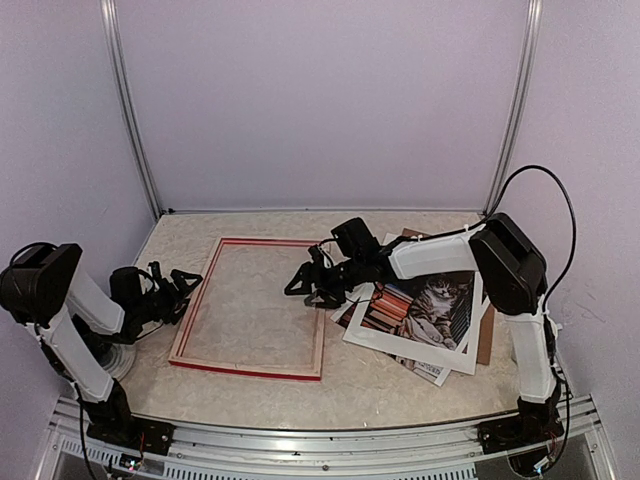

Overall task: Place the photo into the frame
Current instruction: Place the glass panel at the frame body.

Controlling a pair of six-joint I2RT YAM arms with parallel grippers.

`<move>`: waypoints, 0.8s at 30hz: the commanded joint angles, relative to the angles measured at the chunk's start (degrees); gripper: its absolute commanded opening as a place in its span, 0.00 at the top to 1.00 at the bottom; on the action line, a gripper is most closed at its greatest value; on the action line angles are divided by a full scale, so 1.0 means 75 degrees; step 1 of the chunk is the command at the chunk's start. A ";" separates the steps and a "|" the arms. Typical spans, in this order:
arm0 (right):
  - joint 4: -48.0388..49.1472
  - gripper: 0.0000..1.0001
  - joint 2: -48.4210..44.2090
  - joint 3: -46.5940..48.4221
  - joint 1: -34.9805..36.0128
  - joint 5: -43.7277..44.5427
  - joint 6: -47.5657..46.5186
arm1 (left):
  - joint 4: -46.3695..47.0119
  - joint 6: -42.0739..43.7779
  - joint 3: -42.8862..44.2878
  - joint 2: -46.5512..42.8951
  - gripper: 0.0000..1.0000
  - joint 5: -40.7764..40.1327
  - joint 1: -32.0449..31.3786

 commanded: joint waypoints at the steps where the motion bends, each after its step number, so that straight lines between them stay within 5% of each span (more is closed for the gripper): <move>1: -0.0481 0.26 -0.0506 -0.0231 0.0054 0.0317 -0.0337 | -0.0035 -0.0013 -0.0047 0.0070 0.01 0.0124 0.0022; 24: -0.0985 0.18 -0.1491 -0.1074 -0.0216 0.1414 -0.0926 | -0.0035 0.0001 -0.0035 0.0103 0.01 0.0111 0.0018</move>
